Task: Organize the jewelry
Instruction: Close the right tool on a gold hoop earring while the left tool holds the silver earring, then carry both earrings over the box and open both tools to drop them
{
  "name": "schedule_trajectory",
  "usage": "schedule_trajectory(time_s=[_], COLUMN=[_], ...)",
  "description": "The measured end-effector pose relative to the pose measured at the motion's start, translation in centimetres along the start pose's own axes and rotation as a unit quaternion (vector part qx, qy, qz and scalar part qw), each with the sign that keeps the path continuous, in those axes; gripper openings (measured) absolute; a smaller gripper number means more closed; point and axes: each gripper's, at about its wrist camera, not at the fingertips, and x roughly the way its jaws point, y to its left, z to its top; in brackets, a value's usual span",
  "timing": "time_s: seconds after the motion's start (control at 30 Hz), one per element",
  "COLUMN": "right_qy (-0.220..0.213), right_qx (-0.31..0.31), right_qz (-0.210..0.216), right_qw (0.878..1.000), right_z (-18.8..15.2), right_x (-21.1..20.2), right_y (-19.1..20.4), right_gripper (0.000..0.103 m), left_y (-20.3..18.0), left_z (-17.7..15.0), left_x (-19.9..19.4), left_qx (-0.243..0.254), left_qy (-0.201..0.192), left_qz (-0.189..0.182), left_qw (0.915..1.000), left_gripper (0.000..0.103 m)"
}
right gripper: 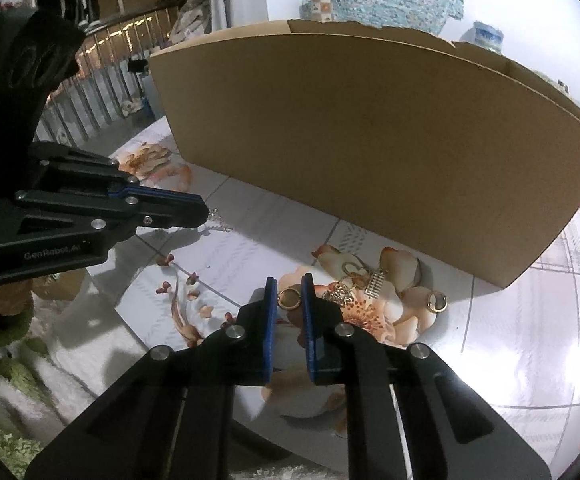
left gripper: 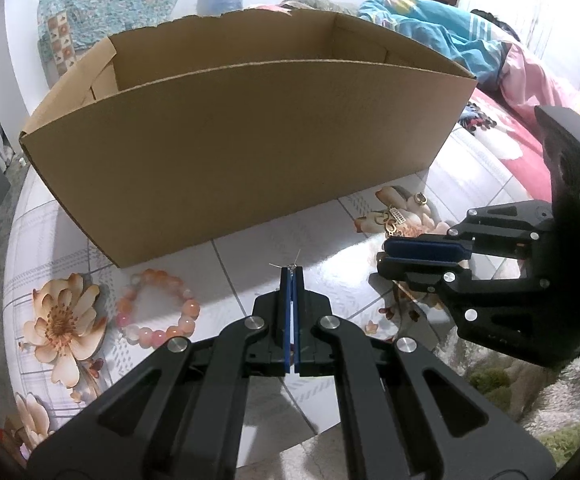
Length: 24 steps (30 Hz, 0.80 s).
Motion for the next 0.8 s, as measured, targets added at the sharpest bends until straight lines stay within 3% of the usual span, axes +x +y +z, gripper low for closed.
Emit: schedule_trajectory(time_s=[0.2, 0.37, 0.63, 0.8], right_qy=[-0.021, -0.062, -0.128, -0.093], right_qx=[-0.002, 0.002, 0.020, 0.055], right_qz=[0.002, 0.013, 0.066, 0.107], right_qw=[1.000, 0.998, 0.989, 0.988], right_z=[0.5, 2.2, 9.0, 15.0], right_x=[-1.7, -5.2, -10.2, -8.5], right_y=[0.6, 0.9, -1.0, -4.1], right_gripper=[0.012, 0.012, 0.012, 0.012], left_y=[-0.1, -0.6, 0.4, 2.6], left_z=[0.3, 1.9, 8.1, 12.9], left_x=[-1.5, -5.2, -9.9, -8.2], left_qx=[-0.002, 0.003, 0.022, 0.010], left_qy=[-0.013, -0.054, -0.111, -0.091], left_qz=[-0.006, -0.024, -0.069, -0.064], left_qw=[0.9999, 0.9982, 0.9912, 0.9937], left_gripper=[0.000, 0.000, 0.000, 0.000])
